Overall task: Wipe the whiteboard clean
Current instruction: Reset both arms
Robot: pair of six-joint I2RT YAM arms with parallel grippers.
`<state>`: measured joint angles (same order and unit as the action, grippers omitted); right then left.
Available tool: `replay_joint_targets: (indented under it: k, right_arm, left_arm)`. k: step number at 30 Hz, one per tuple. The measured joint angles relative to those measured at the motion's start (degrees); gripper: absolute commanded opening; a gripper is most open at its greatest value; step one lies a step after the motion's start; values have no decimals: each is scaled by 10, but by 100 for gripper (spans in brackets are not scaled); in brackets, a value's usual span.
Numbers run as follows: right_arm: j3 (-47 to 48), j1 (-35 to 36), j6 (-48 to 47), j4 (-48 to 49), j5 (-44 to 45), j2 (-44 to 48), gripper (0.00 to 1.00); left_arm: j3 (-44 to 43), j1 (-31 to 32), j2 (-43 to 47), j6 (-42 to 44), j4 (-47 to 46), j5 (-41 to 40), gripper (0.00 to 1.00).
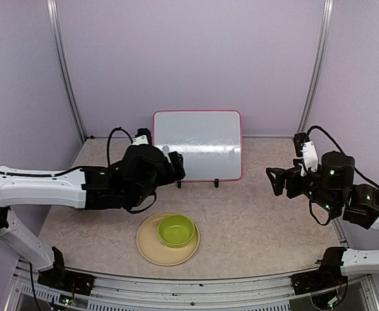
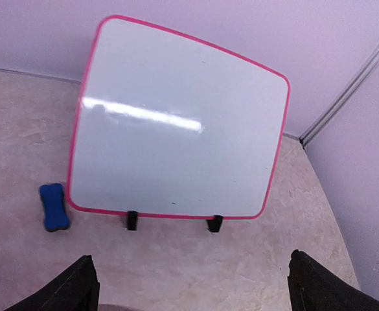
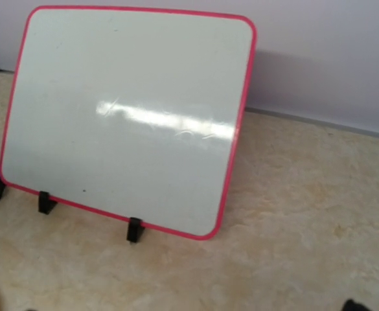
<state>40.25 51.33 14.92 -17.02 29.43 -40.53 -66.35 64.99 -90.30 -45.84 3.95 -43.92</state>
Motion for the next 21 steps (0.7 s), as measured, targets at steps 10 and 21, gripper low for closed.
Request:
replay_joint_targets:
  k: [10, 21]
  right_arm:
    - [41, -1, 10, -51, 69, 35, 100]
    - [67, -1, 10, -66, 105, 30, 100]
  left_arm:
    - [221, -69, 417, 38, 132, -29, 99]
    - [193, -78, 543, 72, 253, -74, 99]
